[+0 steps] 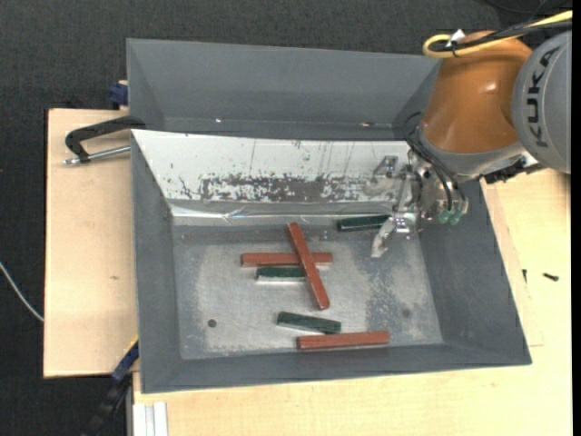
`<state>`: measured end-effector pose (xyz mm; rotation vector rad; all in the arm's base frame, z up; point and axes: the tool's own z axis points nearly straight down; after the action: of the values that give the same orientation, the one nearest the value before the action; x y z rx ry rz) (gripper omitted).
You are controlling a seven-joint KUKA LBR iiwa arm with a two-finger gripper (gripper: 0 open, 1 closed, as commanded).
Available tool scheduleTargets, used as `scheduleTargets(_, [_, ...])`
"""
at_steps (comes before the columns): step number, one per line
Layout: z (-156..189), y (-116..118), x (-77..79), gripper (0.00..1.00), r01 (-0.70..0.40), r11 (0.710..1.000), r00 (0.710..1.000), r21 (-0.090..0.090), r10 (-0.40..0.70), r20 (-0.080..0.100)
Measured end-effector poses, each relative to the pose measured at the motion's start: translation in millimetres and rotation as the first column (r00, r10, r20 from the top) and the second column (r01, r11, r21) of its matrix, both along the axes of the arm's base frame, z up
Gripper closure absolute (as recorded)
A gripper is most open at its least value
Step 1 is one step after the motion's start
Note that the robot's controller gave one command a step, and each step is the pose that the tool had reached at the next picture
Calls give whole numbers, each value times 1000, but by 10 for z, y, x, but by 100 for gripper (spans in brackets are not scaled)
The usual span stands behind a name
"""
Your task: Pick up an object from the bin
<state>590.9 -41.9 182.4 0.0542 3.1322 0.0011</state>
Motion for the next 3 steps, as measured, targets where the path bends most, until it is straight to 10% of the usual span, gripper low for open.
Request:
scheduleTargets(1, [-693,200,74,0,-5,1000,1000,0,5,-4])
scheduleTargets(2, [-1050,225,0,100,1,1000,1000,2,-1,-12])
scheduleTargets(3, [-1071,221,27,0,2,1000,1000,0,-2,8])
